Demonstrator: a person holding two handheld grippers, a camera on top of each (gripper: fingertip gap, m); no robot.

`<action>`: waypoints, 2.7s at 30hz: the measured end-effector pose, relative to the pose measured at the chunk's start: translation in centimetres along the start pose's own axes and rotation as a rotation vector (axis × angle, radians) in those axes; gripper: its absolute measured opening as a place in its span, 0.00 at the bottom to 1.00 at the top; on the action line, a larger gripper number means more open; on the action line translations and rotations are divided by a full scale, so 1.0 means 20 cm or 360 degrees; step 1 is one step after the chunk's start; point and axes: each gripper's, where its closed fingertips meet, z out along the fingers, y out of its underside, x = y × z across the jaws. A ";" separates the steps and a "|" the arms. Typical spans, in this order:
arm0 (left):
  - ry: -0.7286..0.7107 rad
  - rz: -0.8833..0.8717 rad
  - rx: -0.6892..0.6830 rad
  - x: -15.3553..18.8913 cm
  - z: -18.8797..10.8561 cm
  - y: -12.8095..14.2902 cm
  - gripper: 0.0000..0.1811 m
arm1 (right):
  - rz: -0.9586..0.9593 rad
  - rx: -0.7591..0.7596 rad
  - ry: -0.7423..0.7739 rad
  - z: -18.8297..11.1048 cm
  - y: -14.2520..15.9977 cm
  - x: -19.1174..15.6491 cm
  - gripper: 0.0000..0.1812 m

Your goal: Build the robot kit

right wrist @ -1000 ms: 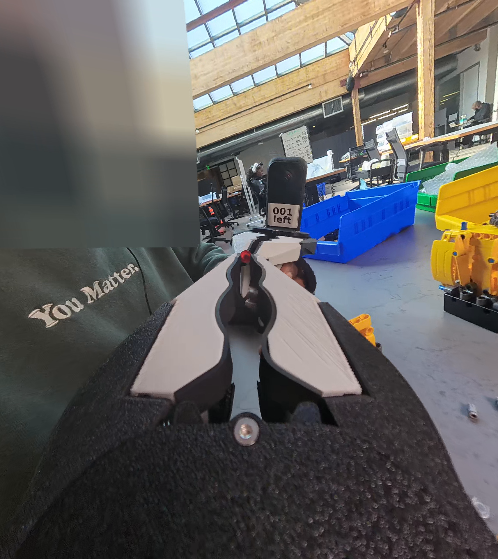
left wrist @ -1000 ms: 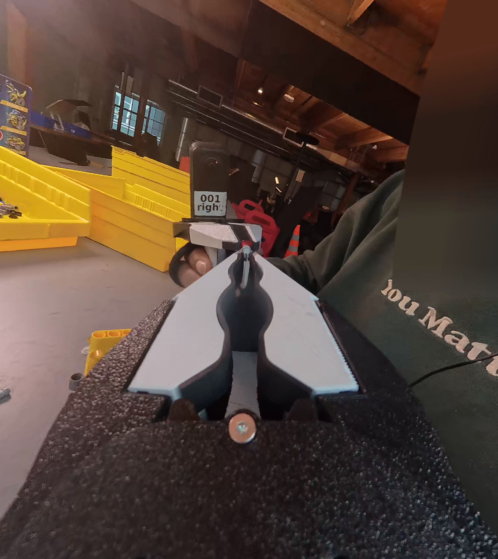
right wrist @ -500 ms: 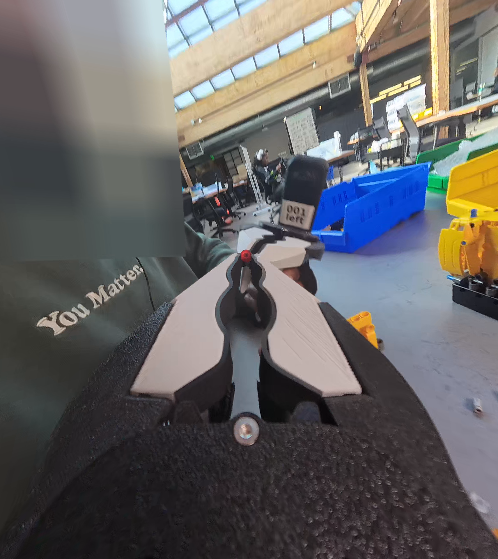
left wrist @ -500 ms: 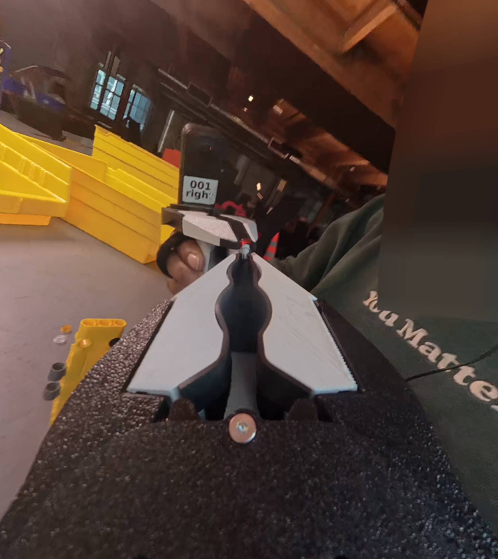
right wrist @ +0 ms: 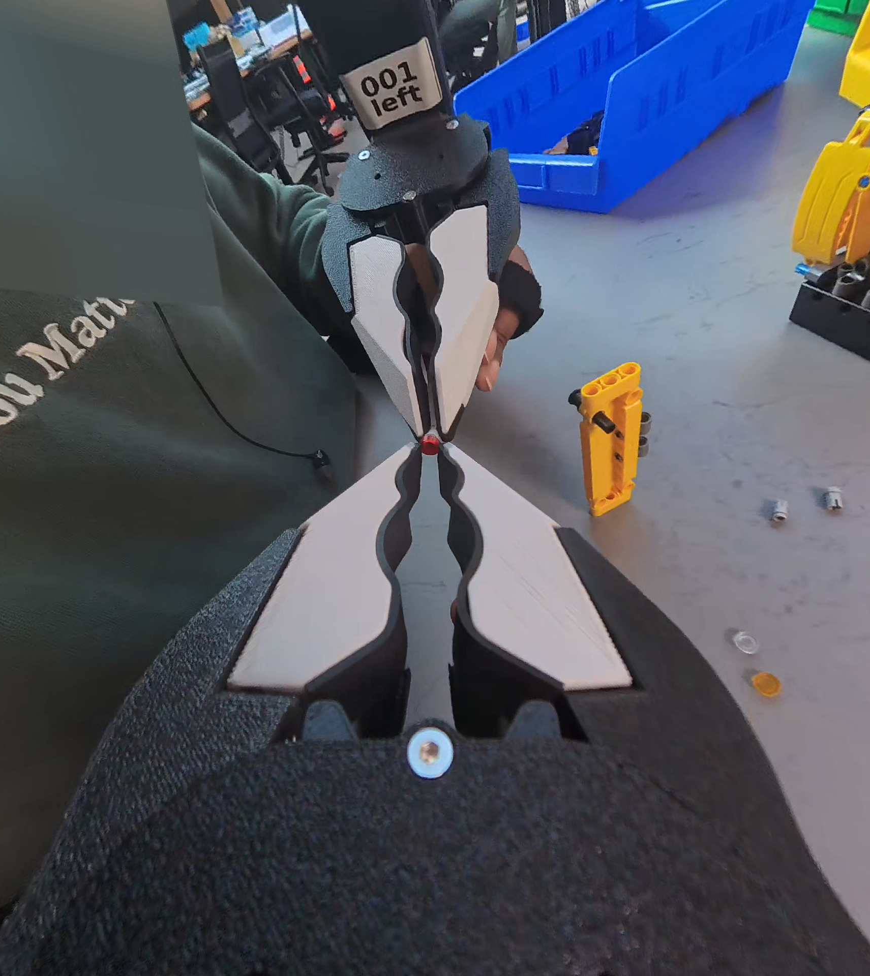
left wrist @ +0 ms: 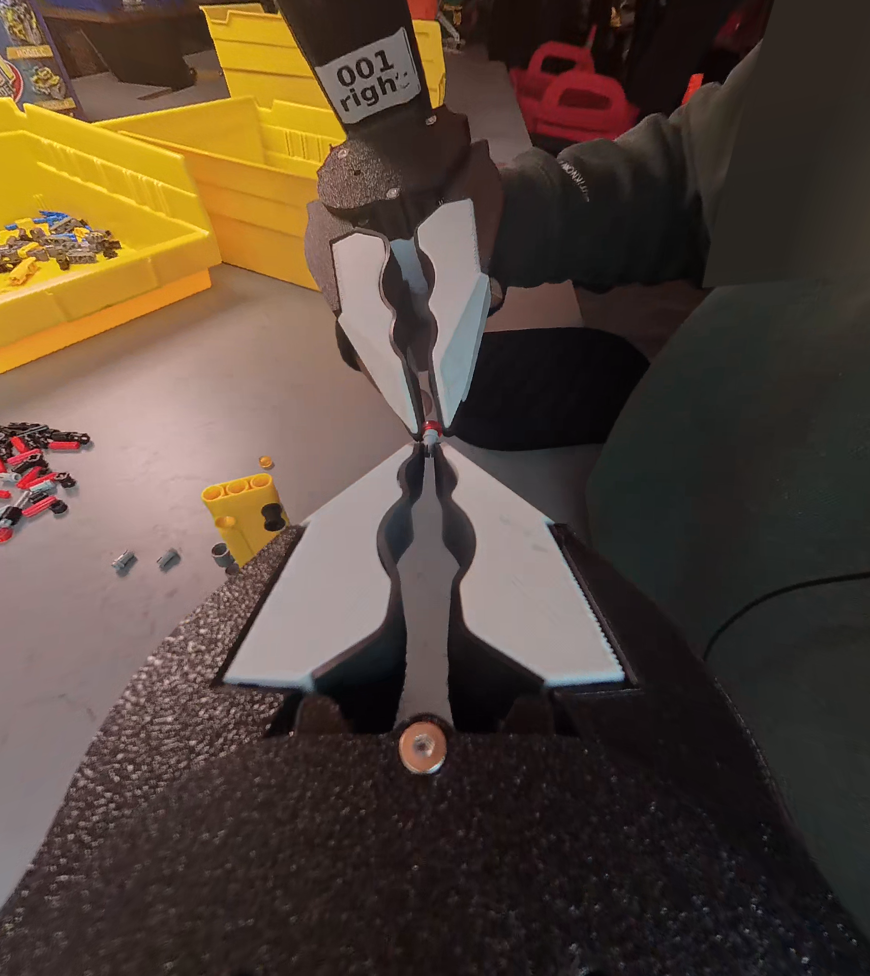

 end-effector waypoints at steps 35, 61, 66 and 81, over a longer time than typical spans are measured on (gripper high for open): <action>-0.0084 0.0165 -0.0342 -0.14 -0.12 0.14 0.02 | -0.0289 -0.0507 0.0274 0.16 0.27 0.07 0.01; -0.0562 0.0009 -0.0631 -0.26 -0.44 0.46 0.02 | -0.0734 -0.0836 -0.0055 0.78 0.33 -0.19 0.06; -0.0544 0.0026 -0.0647 -0.26 -0.43 0.47 0.02 | -0.0733 -0.0859 -0.0053 0.78 0.33 -0.20 0.04; -0.0268 0.0026 -0.0384 -0.12 -0.26 0.26 0.02 | -0.0298 -0.0880 0.0483 0.00 0.42 0.32 0.04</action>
